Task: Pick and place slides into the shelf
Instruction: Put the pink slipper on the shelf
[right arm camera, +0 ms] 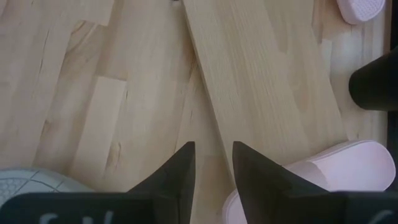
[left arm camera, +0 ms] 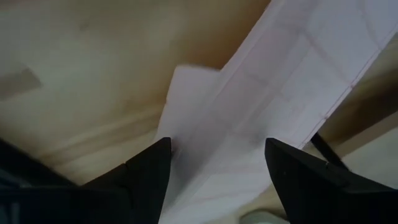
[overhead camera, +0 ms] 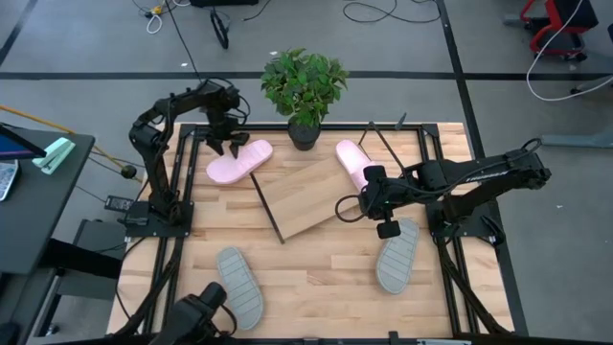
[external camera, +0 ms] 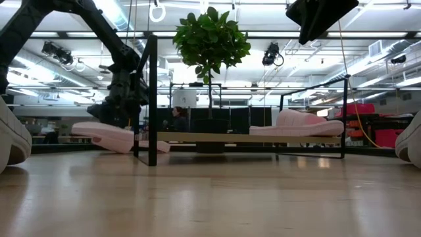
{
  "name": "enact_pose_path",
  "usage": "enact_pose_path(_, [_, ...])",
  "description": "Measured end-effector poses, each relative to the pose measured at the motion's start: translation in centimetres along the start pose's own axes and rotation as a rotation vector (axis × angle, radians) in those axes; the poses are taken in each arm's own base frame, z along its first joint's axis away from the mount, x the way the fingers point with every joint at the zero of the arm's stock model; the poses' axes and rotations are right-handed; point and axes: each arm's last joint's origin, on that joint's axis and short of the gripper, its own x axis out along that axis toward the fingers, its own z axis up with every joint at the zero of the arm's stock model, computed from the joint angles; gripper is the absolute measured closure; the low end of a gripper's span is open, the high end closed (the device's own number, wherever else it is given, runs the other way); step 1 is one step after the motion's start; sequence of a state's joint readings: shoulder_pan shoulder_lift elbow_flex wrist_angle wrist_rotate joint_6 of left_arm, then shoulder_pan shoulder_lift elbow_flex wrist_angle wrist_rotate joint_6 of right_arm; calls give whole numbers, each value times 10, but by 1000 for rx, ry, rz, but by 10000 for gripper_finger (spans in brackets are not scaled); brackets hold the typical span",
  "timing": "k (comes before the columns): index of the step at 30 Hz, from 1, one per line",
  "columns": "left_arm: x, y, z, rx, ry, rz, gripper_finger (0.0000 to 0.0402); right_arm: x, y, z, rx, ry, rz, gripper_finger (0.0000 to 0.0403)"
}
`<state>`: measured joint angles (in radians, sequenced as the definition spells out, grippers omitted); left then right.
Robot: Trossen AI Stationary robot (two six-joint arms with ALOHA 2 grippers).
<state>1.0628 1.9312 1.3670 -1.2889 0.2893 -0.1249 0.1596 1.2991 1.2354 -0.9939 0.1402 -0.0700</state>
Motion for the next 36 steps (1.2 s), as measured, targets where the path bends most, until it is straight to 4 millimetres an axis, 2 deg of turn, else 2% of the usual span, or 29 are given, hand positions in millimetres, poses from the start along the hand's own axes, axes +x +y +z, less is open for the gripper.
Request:
enact_pose_path(4, [6, -3, 3, 18, -32, -1, 141, 0, 0, 0, 0, 0, 0, 290])
enact_pose_path(10, [37, 9, -4, 14, -12, -20, 154, 0, 0, 0, 0, 0, 0, 290])
enact_pose_path(15, [38, 2, -6, 64, -2, 20, 188, 0, 0, 0, -2, -4, 0, 290])
enact_pose_path(19, [39, 2, -6, 81, 0, 28, 242, 0, 0, 1, -2, -12, -1, 290])
enact_pose_path(25, [40, 2, -6, 105, 3, 37, 351, 0, 0, 2, -1, -17, -2, 290])
enact_pose_path(32, [35, 1, -9, 110, 25, 40, 362, 0, 0, 2, -1, -17, -2, 290])
enact_pose_path(36, [11, -6, -15, 102, 59, 47, 371, 0, 0, 2, -1, -16, -2, 290])
